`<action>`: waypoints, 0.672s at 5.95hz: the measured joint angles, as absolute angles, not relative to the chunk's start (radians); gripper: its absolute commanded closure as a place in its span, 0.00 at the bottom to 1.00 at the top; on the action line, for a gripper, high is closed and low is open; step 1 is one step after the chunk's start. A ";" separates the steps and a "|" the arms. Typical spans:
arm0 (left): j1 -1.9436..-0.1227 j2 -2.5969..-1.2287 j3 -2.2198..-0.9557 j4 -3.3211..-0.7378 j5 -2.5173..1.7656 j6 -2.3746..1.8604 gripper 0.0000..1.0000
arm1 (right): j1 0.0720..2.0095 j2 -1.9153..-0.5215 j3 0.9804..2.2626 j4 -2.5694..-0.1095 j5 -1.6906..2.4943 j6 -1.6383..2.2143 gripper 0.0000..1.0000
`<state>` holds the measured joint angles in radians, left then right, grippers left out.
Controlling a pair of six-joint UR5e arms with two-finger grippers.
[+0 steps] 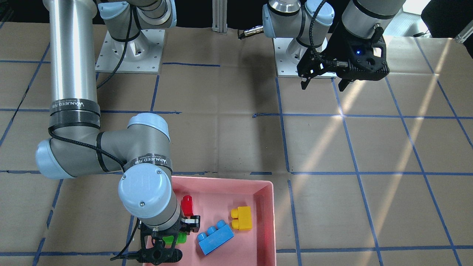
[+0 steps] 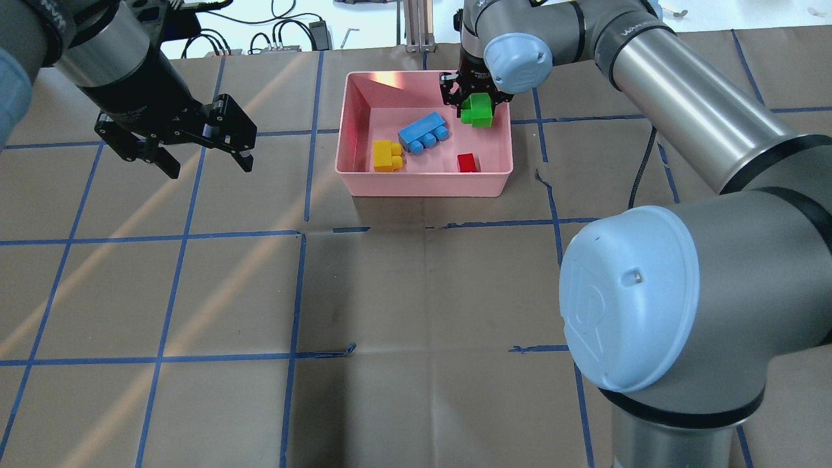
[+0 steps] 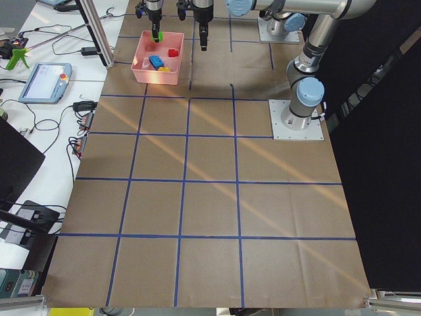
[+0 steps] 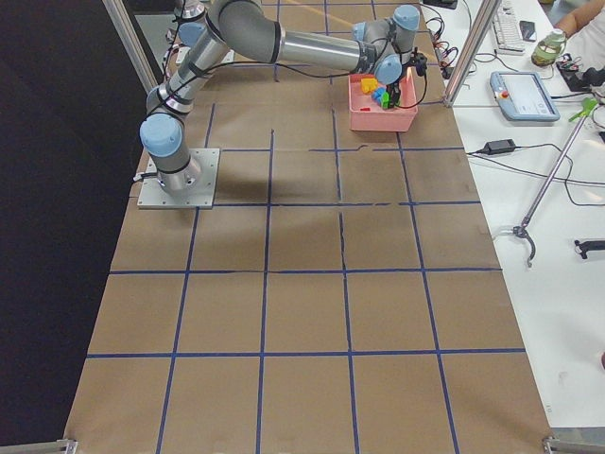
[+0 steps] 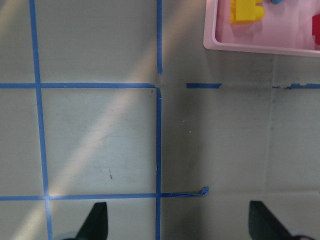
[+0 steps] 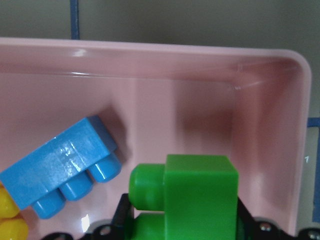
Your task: Put all blocks into box
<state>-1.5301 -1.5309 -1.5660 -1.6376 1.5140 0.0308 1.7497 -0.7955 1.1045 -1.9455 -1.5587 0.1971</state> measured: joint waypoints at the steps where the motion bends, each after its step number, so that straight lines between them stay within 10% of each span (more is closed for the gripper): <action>1: -1.530 -1.531 -1.568 -1.638 1.514 0.033 0.01 | 1.750 -0.769 1.104 -1.967 -1.551 0.218 0.47; 3: -1.530 -1.531 -1.569 -1.638 1.515 0.034 0.01 | 1.755 -0.747 1.104 -1.977 -1.532 0.231 0.43; 4: -1.531 -1.531 -1.569 -1.638 1.514 0.033 0.01 | 1.758 -0.745 1.104 -1.978 -1.529 0.231 0.14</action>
